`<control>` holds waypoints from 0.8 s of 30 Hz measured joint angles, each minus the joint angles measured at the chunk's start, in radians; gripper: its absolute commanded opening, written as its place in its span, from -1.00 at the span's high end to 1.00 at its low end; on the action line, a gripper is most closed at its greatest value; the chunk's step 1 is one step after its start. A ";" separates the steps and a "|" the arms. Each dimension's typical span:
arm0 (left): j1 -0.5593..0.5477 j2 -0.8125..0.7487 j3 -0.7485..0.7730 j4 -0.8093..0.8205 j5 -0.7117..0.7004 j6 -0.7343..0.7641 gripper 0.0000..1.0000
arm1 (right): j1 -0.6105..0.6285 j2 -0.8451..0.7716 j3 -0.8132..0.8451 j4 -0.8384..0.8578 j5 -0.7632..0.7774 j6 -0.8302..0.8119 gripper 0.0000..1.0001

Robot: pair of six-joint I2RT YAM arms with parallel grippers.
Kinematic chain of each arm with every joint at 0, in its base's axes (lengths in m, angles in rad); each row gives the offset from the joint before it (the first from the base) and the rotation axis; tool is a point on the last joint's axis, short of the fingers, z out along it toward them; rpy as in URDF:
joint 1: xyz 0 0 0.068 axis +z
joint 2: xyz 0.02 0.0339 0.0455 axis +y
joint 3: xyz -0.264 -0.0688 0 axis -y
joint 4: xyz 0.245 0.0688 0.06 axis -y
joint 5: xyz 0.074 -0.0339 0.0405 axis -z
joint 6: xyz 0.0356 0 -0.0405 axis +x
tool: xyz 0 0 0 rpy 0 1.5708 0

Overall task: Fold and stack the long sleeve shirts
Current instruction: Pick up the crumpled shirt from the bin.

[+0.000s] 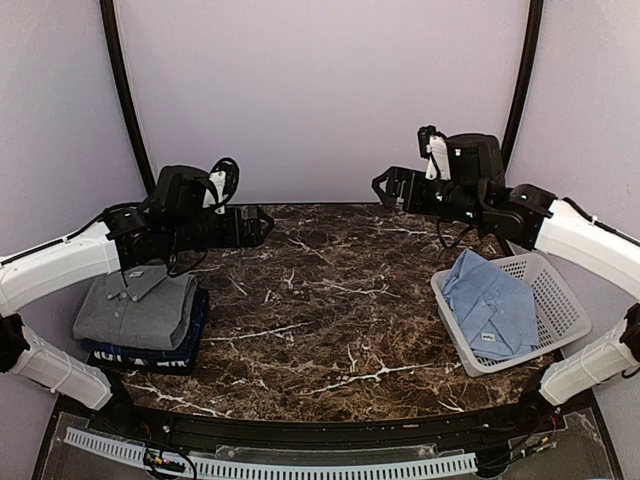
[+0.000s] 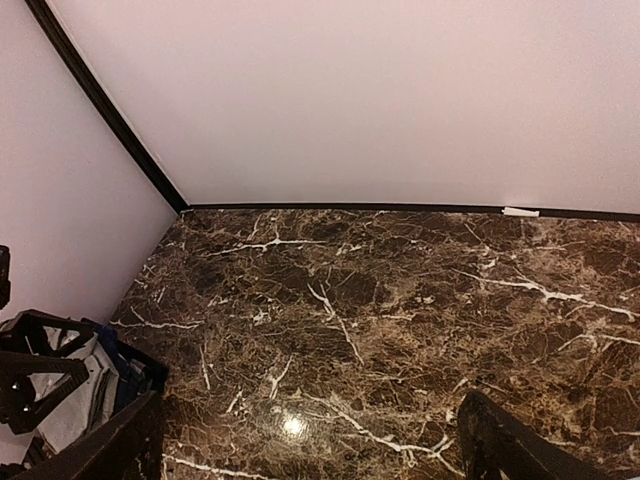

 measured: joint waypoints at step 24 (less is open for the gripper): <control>0.000 0.000 0.000 0.000 -0.005 0.001 -0.98 | -0.170 -0.082 -0.236 -0.061 0.117 0.055 -0.97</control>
